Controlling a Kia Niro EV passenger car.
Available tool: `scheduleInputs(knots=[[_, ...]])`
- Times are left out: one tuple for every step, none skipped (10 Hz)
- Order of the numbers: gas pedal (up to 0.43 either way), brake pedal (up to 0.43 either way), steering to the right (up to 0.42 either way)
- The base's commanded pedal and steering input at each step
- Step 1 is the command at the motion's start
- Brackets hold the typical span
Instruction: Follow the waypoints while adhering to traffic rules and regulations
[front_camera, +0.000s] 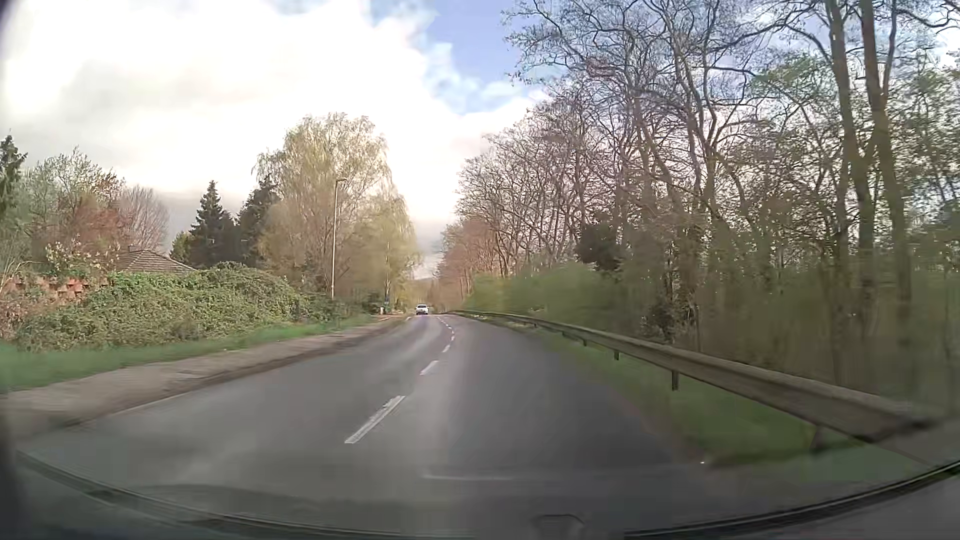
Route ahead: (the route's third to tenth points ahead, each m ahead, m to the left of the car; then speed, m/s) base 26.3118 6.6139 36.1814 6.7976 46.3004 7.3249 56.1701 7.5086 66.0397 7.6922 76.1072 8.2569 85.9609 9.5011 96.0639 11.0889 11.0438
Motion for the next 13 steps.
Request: scheduleInputs(knots=[[0.13, 0.0, -0.006], [0.13, 0.0, -0.008], [0.13, 0.0, -0.008], [0.098, 0.0, -0.009], [0.079, 0.0, -0.011], [0.067, 0.0, -0.012], [0.047, 0.0, -0.014], [0.047, 0.0, -0.016], [0.047, 0.0, -0.018], [0.047, 0.006, -0.019], [0.047, 0.0, -0.02], [0.047, 0.0, -0.021], [0.028, 0.0, -0.022]])
